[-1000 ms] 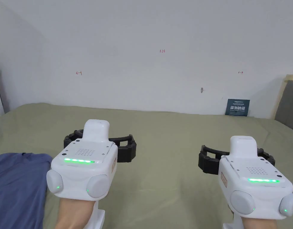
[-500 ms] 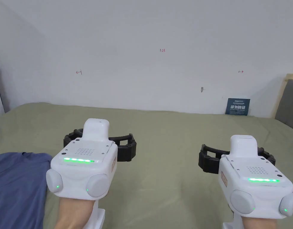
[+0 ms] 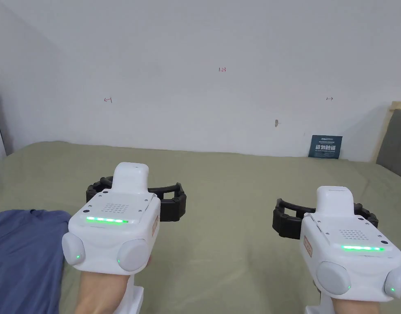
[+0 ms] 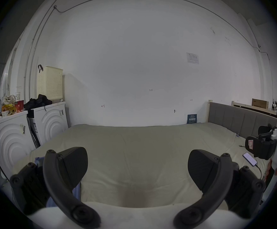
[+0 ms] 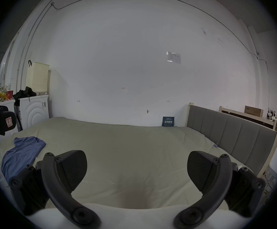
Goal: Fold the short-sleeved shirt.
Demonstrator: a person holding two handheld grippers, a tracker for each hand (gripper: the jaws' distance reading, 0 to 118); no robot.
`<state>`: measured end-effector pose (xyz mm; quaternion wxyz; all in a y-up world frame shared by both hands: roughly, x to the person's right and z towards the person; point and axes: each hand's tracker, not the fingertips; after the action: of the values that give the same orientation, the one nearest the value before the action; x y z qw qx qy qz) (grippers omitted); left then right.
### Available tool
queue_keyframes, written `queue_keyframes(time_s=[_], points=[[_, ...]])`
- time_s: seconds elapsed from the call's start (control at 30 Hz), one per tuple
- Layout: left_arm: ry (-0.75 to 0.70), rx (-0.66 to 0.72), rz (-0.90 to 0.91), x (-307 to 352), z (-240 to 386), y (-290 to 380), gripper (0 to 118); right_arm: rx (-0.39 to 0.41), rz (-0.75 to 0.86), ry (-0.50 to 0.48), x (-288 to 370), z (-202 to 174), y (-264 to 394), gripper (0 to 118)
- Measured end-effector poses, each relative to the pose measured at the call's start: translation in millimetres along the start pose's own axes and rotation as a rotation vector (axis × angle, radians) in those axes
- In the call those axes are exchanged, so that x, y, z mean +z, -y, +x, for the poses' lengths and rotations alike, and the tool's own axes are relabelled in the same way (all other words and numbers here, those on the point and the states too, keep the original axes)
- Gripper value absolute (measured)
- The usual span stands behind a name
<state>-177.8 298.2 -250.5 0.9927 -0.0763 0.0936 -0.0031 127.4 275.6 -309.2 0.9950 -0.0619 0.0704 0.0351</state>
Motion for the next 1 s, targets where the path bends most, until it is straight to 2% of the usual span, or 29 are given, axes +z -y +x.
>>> queue_keyframes(time_s=[1.0], points=[[0.0,0.001,-0.001,3.2,-2.2,-0.6,118,-0.005,-0.011,-0.001,0.6,1.7,-1.2,118]])
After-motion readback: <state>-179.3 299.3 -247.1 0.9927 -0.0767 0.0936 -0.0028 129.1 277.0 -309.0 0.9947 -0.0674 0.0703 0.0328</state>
